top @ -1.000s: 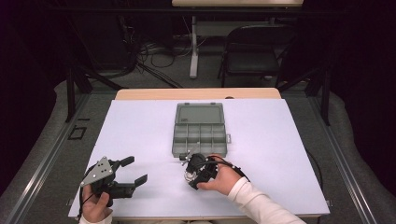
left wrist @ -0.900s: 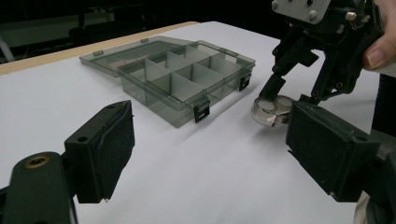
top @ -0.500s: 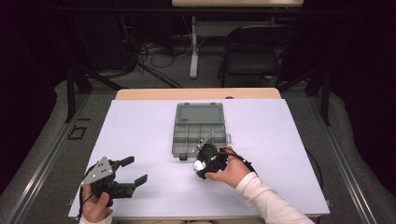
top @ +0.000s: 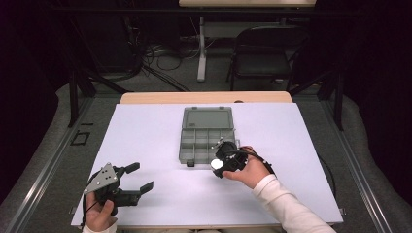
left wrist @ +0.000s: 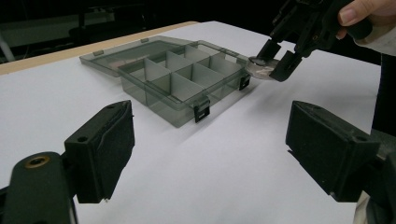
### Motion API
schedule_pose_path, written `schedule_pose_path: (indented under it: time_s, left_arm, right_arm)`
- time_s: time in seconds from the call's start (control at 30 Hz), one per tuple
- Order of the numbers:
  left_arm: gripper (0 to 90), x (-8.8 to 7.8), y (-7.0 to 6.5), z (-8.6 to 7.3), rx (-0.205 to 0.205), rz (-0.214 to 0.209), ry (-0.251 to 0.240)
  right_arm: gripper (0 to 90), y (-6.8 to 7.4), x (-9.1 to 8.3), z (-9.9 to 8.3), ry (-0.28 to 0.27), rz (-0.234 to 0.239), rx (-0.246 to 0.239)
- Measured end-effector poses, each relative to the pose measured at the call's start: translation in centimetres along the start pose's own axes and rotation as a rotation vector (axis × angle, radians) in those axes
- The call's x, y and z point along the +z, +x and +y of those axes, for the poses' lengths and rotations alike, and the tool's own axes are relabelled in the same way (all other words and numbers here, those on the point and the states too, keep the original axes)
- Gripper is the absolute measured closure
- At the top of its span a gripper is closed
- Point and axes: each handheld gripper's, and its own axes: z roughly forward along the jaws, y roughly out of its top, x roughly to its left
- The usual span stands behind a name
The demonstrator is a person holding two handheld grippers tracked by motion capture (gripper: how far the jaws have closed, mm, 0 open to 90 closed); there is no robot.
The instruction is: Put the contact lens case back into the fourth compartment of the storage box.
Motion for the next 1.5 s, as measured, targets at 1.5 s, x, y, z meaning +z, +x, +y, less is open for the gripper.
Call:
schedule_pose_path:
  time_s: [1.5]
  left_arm:
    - [16.2, 0.0, 0.0, 0.0, 0.000, -0.005, 0.002]
  right_arm:
    - [48.5, -6.3, -0.7, 2.1, -0.036, -0.033, 0.167]
